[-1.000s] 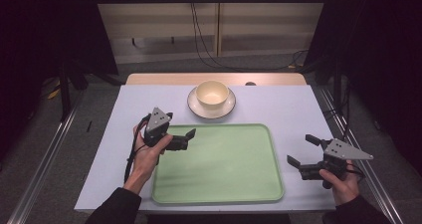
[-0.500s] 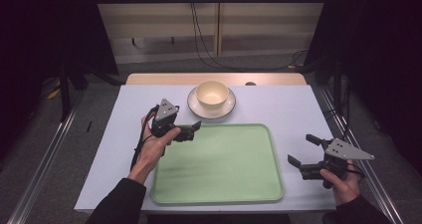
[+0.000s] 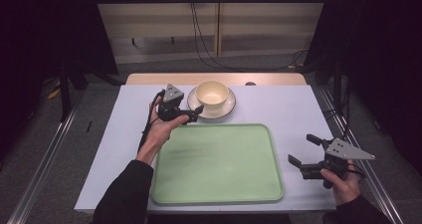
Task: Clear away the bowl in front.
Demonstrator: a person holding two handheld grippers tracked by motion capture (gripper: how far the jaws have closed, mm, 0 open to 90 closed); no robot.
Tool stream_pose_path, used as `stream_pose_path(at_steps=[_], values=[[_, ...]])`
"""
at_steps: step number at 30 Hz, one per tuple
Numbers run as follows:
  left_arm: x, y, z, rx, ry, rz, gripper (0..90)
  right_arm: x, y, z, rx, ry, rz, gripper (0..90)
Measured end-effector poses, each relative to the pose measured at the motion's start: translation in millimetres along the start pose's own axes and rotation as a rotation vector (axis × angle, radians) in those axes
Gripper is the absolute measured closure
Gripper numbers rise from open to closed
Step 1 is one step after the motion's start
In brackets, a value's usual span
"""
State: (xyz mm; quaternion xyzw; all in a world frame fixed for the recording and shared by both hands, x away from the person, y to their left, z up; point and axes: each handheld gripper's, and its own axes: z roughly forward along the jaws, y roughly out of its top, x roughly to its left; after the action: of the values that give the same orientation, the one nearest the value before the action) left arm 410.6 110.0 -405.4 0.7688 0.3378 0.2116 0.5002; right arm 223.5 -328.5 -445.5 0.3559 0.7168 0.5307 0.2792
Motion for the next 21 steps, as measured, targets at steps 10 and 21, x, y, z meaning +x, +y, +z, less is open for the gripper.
stream_pose_path(at_steps=[10, 21], values=[[15.9, 11.7, 29.1, 0.038, 0.006, -0.015, 13.2, -2.2, 0.2, -2.9, -0.014, -0.004, 0.008, 2.1], [25.3, 23.3, 55.8, 0.072, 0.048, -0.027, 9.8, -2.5, 0.5, -3.5, -0.023, 0.002, 0.016, 2.1]])
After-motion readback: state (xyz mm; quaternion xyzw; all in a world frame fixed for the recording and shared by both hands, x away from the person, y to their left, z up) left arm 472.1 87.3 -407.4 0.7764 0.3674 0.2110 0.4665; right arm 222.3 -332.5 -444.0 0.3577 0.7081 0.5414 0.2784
